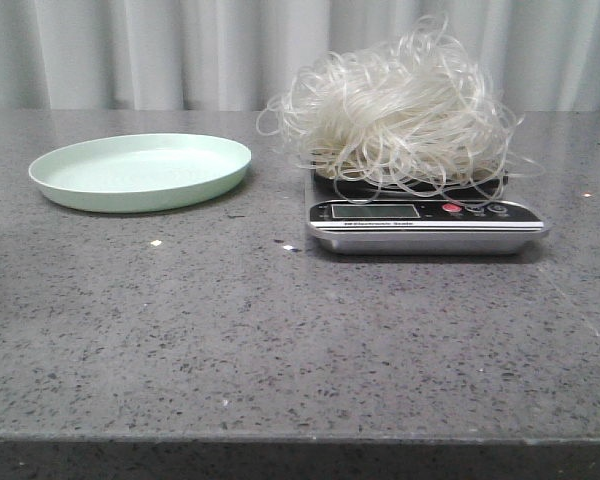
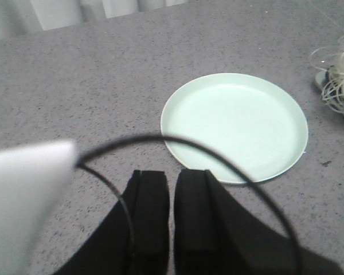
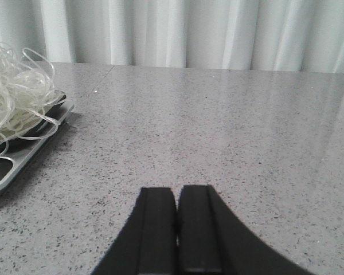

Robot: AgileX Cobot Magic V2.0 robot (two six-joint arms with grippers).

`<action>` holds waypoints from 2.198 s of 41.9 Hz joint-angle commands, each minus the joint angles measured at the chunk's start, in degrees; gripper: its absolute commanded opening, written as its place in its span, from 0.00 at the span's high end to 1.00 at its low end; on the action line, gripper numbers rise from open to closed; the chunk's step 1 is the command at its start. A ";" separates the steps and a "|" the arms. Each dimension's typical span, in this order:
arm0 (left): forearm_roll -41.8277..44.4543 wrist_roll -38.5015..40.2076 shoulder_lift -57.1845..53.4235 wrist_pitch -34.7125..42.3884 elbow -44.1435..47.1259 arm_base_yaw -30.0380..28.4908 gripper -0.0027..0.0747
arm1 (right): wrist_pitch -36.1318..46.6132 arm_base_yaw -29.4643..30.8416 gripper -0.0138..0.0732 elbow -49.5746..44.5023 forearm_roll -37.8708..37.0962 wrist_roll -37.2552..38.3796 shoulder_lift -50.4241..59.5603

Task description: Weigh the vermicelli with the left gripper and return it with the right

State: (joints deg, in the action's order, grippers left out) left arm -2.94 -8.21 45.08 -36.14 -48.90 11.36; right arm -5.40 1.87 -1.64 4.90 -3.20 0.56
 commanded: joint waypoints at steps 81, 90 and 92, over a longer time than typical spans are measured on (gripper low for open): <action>1.68 0.73 -23.93 25.61 23.91 -1.75 0.79 | -33.24 -14.72 0.20 75.42 11.14 -13.77 -64.29; 1.68 0.73 -23.93 25.13 23.91 -1.75 0.79 | -38.30 -16.52 0.14 80.62 19.58 -20.81 -74.59; 1.68 0.73 -23.93 24.90 23.91 -1.75 0.79 | -38.30 -16.92 0.14 80.94 21.08 -22.12 -76.62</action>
State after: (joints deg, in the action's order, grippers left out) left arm -1.11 -8.21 20.85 -15.57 -23.49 9.37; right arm -45.61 -14.48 76.57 22.00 -22.17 -74.76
